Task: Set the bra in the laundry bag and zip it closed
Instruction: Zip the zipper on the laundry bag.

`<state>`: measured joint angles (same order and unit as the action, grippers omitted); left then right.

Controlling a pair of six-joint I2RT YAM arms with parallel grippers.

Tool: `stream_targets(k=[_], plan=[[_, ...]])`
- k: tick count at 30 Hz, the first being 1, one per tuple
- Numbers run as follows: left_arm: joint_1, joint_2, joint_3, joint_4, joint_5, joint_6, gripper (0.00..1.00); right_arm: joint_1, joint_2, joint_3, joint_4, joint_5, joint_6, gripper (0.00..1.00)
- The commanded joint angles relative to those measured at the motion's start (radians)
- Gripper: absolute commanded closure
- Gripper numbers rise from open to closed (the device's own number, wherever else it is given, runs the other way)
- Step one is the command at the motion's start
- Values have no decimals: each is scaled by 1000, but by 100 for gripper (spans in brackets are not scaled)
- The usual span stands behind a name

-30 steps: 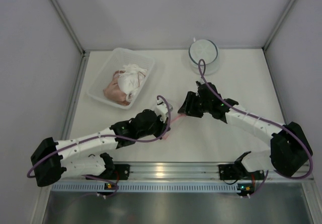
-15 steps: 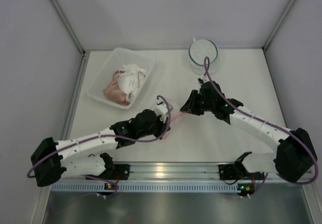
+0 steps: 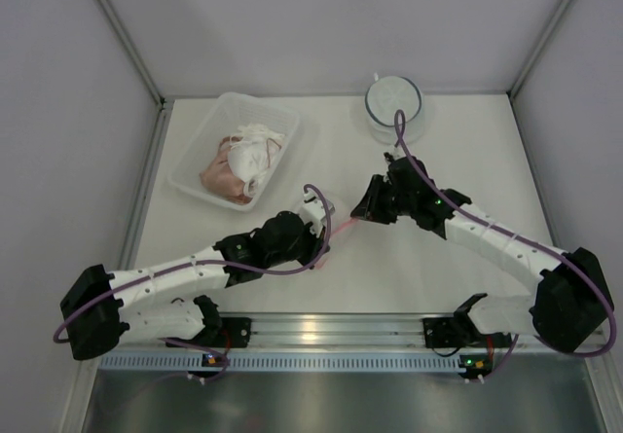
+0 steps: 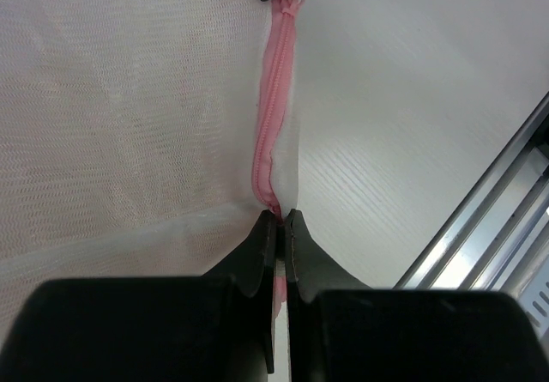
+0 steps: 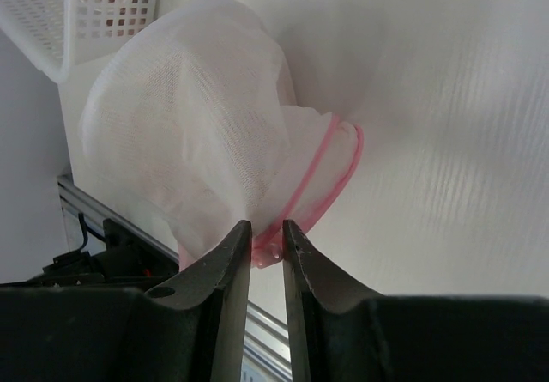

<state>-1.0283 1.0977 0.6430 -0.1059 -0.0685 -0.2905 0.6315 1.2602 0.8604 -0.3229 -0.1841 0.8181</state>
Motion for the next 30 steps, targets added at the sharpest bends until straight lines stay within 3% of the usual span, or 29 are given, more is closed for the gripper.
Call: stream_targets(k=[1, 12, 16, 22, 30], plan=[[0, 5, -5, 31, -19, -10, 100, -6, -27, 37, 12, 8, -8, 78], [1, 5, -8, 31, -17, -15, 100, -7, -47, 49, -1, 23, -5, 87], [0, 5, -9, 31, -17, -15, 100, -7, -45, 49, -1, 25, -4, 100], [1, 5, -6, 29, -43, -35, 100, -6, -47, 57, -15, 58, -23, 100], [2, -119, 15, 31, -88, -49, 100, -7, -38, 83, 13, 343, -135, 100]])
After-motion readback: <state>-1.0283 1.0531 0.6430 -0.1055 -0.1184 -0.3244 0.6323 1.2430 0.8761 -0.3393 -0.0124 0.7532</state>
